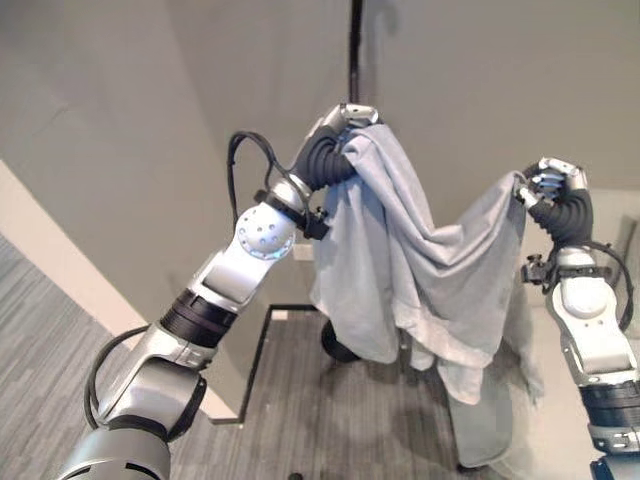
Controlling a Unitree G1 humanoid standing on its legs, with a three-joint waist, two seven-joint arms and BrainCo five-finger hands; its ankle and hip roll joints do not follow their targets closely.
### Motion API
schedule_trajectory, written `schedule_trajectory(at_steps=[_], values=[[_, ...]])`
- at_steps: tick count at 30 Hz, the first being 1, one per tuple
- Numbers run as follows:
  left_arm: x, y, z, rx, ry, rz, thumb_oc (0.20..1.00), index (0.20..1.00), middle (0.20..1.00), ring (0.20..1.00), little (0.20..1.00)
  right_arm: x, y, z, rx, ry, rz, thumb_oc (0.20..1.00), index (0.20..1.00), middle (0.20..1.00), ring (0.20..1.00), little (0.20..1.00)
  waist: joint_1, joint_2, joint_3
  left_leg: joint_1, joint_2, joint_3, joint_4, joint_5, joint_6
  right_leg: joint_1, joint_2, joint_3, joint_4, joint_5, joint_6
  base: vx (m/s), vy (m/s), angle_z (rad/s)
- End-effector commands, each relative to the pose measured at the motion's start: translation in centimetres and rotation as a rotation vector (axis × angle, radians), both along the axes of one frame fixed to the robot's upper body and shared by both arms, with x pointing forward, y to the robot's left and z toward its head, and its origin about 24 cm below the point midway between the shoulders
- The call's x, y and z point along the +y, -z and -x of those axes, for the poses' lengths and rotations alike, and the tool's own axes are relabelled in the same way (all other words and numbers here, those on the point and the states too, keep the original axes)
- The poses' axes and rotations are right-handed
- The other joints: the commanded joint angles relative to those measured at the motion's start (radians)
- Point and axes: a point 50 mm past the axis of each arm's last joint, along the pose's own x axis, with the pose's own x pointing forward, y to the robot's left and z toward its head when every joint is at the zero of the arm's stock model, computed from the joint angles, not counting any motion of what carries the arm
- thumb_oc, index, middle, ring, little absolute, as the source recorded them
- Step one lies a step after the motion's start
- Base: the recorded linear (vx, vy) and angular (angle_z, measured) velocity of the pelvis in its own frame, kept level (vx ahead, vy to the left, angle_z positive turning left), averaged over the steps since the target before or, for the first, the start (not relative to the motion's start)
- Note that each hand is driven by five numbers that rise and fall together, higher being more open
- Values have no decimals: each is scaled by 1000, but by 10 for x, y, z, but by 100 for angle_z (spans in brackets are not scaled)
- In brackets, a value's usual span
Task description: Hang the clothes on the sofa on the clothes rack.
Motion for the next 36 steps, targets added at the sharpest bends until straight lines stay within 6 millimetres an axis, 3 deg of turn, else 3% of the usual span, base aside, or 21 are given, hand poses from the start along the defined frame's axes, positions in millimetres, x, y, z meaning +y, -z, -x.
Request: schedule_trajectory(at_steps=[1, 7, 9, 10, 11, 13, 14, 17, 27, 30, 32, 33, 36], values=[[12, -24, -2, -90, -41, 59, 200, 200, 200, 200, 200, -1, -25, -1, -105, -5, 60, 200, 200, 200, 200, 200, 36, 53, -73, 68, 37, 40, -31, -68, 13, -55, 34, 17, -5, 68, 85, -10, 218, 16], [20, -27, 2, -122, -68, 49, 200, 200, 200, 200, 200, 14, -27, -8, -103, -48, 68, 200, 200, 200, 200, 200, 60, 59, -52, 120, 3, 74, -41, -95, 54, -85, -7, 5, 92, 89, 82, 34, 171, -22], [22, -27, 3, -124, -76, 53, 200, 200, 200, 200, 200, 21, -25, -10, -94, -73, 65, 200, 200, 200, 200, 200, 68, 66, -40, 133, 5, 86, -40, -97, 60, -95, 3, -20, 143, 76, 69, 14, 94, -37], [23, -28, 4, -128, -78, 52, 200, 200, 200, 200, 200, 20, -23, -10, -85, -75, 65, 200, 200, 200, 200, 200, 66, 66, -39, 140, 2, 84, -43, -95, 63, -101, 29, -17, 156, 58, 56, 34, 107, -27], [25, -26, 5, -131, -84, 49, 200, 200, 200, 200, 200, 20, -25, -10, -90, -77, 75, 200, 200, 200, 200, 200, 62, 62, -40, 157, -14, 84, -49, -98, 69, -128, 90, -19, 138, 44, 38, 48, 91, -12], [26, -27, 7, -139, -83, 61, 200, 200, 200, 200, 200, 18, -24, -9, -89, -76, 71, 200, 200, 200, 200, 200, 61, 60, -44, 154, -14, 86, -48, -99, 64, -115, 115, -28, 97, 35, 33, 71, 18, -9], [26, -24, 6, -133, -85, 66, 200, 200, 200, 200, 200, 17, -24, -9, -91, -75, 74, 200, 200, 200, 200, 200, 58, 58, -42, 156, -15, 75, -47, -97, 65, -124, 139, 3, 93, 34, 30, 95, -49, 6], [24, -24, 8, -137, -76, 75, 200, 200, 200, 200, 200, 15, -26, -7, -98, -77, 79, 200, 200, 200, 200, 200, 69, 49, -62, 162, -10, 82, -47, -102, 57, -80, 143, -9, 15, 58, 32, 89, -47, 25], [20, -23, 9, -133, -62, 69, 200, 200, 200, 200, 200, 16, -23, -5, -91, -91, 63, 200, 200, 200, 200, 200, 57, 56, -98, 178, -13, 76, -51, -118, 65, -33, 121, -22, -29, 71, 49, 56, 4, 4], [16, -24, 8, -133, -48, 54, 200, 200, 200, 200, 200, 15, -26, -6, -101, -78, 63, 200, 200, 200, 200, 200, 54, 62, -85, 167, -32, 71, -35, -125, 82, -52, 94, -12, 17, 78, 68, -11, 129, 2], [15, -24, 8, -127, -43, 51, 200, 200, 200, 200, 200, 15, -27, -7, -103, -65, 72, 200, 200, 200, 200, 200, 52, 68, -67, 167, -49, 61, -18, -135, 99, -87, 67, 9, 120, 93, 72, -2, 197, -1], [17, -24, 9, -128, -47, 53, 200, 200, 200, 200, 200, 15, -28, -7, -101, -61, 81, 200, 200, 200, 200, 200, 51, 73, -49, 179, -61, 53, -9, -142, 114, -127, 56, 37, 219, 121, 62, 23, 184, -3], [19, -22, 9, -119, -48, 57, 200, 200, 200, 200, 200, 17, -26, -8, -97, -69, 75, 200, 200, 200, 200, 200, 48, 81, -32, 191, -61, 41, -6, -146, 122, -170, 72, 62, 289, 121, 46, 44, 111, 1]])
